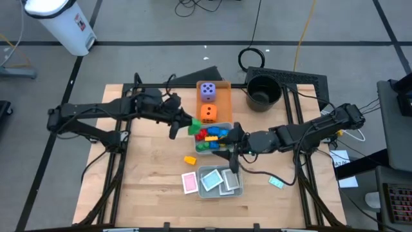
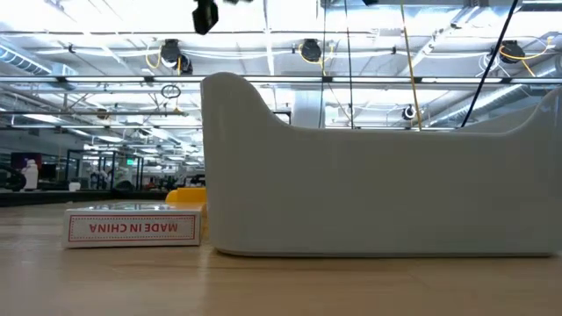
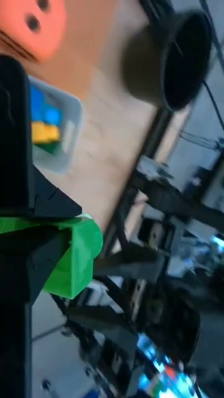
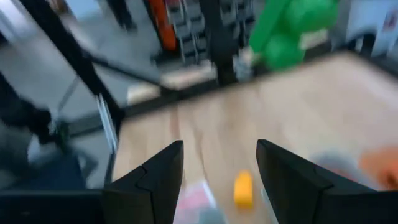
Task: Pick & Place Toys
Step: Put the green game piece into the top gray bin
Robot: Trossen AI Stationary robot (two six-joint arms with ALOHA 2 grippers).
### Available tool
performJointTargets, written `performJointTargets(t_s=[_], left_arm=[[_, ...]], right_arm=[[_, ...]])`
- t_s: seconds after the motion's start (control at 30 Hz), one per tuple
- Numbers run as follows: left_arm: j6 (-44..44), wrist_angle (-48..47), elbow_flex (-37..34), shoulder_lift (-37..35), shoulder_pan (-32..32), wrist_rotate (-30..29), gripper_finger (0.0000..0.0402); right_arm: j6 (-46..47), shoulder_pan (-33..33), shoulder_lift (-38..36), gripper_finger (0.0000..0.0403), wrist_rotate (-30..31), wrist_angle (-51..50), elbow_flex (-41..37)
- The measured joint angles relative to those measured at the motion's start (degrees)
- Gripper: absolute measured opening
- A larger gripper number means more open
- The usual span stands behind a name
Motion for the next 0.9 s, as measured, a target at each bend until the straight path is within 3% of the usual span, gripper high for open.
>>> performJointTargets(t_s=[0.17, 0.47, 0.9], left_arm=[[-0.35, 6.74, -0.04, 0.87, -2.63, -0.01, 0.0011], [-1.59, 14.31, -0.06, 3.23, -5.67, -0.66, 0.0013], [-3.51, 24.88, -0.04, 9.01, -6.28, 0.60, 0.0007]], right_arm=[[-1.87, -1.38, 0.00, 0.0196, 2.03, 15.14, -4.73], [2.83, -3.79, 0.00, 0.0196, 1.84, 38.38, -15.08], [2.85, -4.43, -0.02, 0.0196, -1.73, 46.48, -16.62]])
